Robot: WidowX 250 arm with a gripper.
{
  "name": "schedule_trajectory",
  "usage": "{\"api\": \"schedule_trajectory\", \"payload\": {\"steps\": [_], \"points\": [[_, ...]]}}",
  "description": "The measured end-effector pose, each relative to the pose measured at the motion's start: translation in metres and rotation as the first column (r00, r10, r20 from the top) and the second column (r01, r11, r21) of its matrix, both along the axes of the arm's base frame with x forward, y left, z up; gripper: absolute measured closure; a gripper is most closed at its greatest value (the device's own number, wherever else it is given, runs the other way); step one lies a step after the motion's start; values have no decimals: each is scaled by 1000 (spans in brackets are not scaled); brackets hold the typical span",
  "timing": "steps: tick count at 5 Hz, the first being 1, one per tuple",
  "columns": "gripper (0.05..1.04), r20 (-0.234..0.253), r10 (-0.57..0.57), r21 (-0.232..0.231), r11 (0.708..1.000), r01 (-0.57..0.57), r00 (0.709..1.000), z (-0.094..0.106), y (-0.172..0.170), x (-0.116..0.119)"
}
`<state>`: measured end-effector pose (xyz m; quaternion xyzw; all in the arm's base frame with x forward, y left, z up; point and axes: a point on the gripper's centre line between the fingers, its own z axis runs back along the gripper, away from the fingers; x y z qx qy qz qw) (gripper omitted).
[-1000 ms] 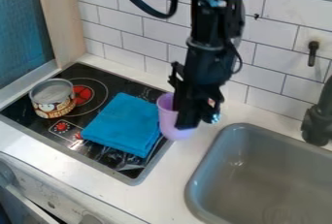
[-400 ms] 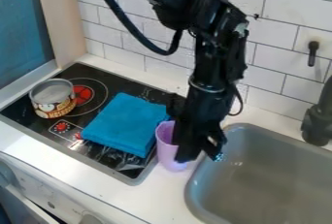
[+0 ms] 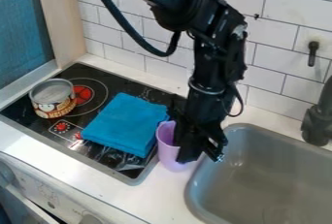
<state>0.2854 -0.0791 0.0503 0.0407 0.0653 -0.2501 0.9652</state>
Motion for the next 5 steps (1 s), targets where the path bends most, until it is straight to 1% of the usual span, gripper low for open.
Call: {"api": "schedule_trajectory", "payload": {"steps": [1, 2, 3, 4, 5], "points": [[777, 28, 7, -28, 1000, -6, 1000, 5, -2, -1], [490, 85, -18, -56, 998, 23, 996, 33, -3, -2], [190, 113, 6, -70, 998, 2, 994, 57, 7, -3], [75, 157, 21, -70, 997, -10, 987, 79, 18, 11], [80, 196, 66, -49, 997, -57, 978, 83, 39, 32]]}}
